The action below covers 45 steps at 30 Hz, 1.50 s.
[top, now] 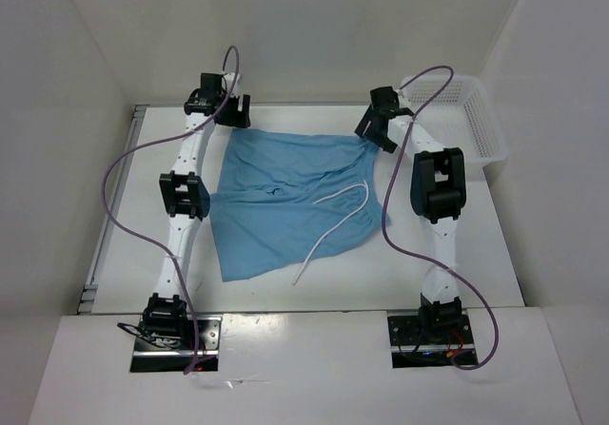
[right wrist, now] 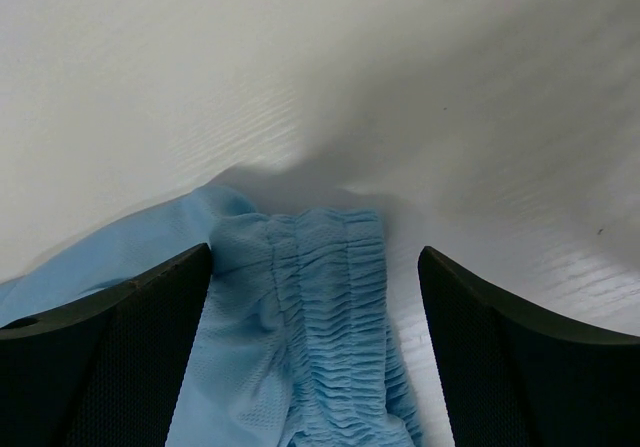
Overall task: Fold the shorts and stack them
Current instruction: Fold the shorts
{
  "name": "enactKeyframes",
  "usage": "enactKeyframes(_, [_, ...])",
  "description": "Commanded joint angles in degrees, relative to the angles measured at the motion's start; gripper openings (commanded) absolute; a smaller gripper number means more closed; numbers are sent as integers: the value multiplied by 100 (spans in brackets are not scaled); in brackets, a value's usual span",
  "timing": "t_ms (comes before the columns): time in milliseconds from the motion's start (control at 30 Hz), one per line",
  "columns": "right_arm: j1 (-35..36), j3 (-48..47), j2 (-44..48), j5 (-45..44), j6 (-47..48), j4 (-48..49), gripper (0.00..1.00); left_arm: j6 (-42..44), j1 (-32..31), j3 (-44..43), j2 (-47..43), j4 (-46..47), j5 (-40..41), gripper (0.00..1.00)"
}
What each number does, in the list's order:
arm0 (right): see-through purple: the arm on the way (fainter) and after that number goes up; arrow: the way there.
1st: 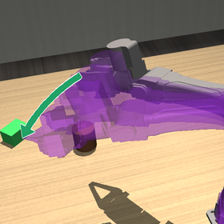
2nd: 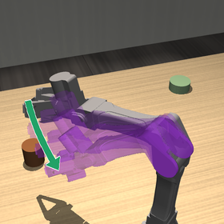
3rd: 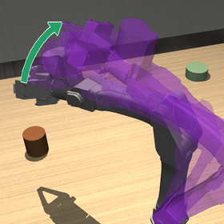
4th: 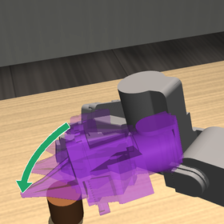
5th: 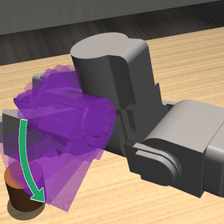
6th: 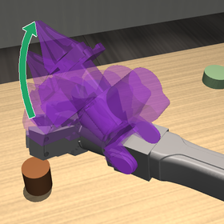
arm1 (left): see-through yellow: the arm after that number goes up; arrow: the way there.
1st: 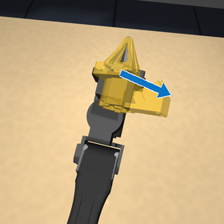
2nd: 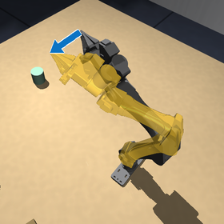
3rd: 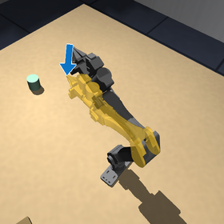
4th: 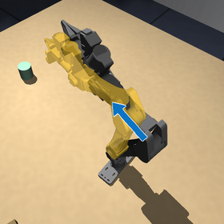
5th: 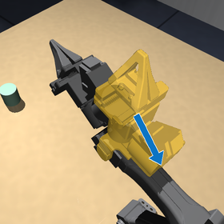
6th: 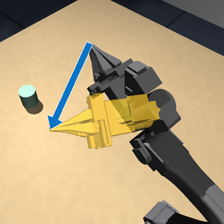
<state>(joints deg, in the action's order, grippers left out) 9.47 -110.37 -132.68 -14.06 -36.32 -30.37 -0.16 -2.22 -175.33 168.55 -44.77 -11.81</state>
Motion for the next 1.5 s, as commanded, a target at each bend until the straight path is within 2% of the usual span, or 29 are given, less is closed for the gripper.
enactKeyframes(0, [-130, -257, 32, 105, -51, 22, 88, 16, -42, -335, 108, -751, 240, 85])
enactKeyframes(100, [-130, -257, 85, 185, -51, 22, 88, 16, -42, -371, 46, -1121, 626, 85])
enactKeyframes(200, [-130, -205, 85, 185, -51, 84, 88, 16, -42, -424, 46, -1069, 575, 84])
enactKeyframes(233, [-130, -205, 85, 185, -51, 84, 88, 16, -42, -424, 107, -999, 488, 83])
enactKeyframes(267, [-130, -205, 6, 237, -103, 84, 88, 16, -42, -424, 108, -859, 409, 76])
enactKeyframes(333, [-130, -353, -73, 307, -104, 84, 88, 16, -42, -424, 265, -735, 216, 70])
enactKeyframes(367, [-130, -484, -178, 308, -104, -12, 88, 16, -42, -424, 344, -682, 136, 63])
enactKeyframes(433, [-130, -547, -266, 308, -104, -126, 88, 16, -42, -424, 424, -682, 83, 56])
enactKeyframes(500, [-130, -688, -354, 361, -104, -179, 84, 16, -42, -424, 503, -629, -75, 43])
enactKeyframes(567, [-130, -688, -416, 466, -104, -180, 78, 16, -42, -424, 556, -568, -207, 18])
enactKeyframes(600, [-130, -688, -416, 466, -104, -180, 69, 16, -94, -424, 556, -568, -207, 3])
enactKeyframes(633, [-130, -627, -416, 518, -104, -180, 66, 16, -95, -424, 556, -515, -260, 0])
enactKeyframes(767, [-130, -75, -197, 738, -104, 13, 60, 16, -147, -424, 338, -383, -374, 0])
enactKeyframes(800, [-130, 49, -92, 739, -104, 92, 48, 16, -147, -424, 249, -505, -374, 0])
enactKeyframes(900, [-130, 287, 144, 809, -104, 198, 29, 16, -200, -424, -304, -900, 125, 0])
enactKeyframes(933, [-130, 366, 251, 739, -104, 337, 11, 16, -200, -424, -636, -980, 257, 0])
enactKeyframes(967, [-130, 367, 373, 739, -17, 408, 3, 16, -200, -424, -813, -1068, 485, 0])
enactKeyframes(1000, [-130, 436, 497, 739, -16, 487, 0, 16, -252, -424, -972, -1243, 600, 0])
enactKeyframes(1133, [-130, 805, 1295, 800, 247, 910, 0, 16, -253, -424, -1701, -1701, 891, 0])
enactKeyframes(1300, [-130, 1384, 1912, 984, 300, 1033, 0, 16, -253, -424, -1949, -2394, 961, 0])
enactKeyframes(1400, [-130, 1754, 2220, 1098, 353, 1086, 0, 16, -253, -424, -2132, -2992, 1451, 0])
enactKeyframes(1467, [-130, 1878, 2360, 1099, 353, 1086, 0, 16, -253, 162, -2517, -2993, 1384, 0])
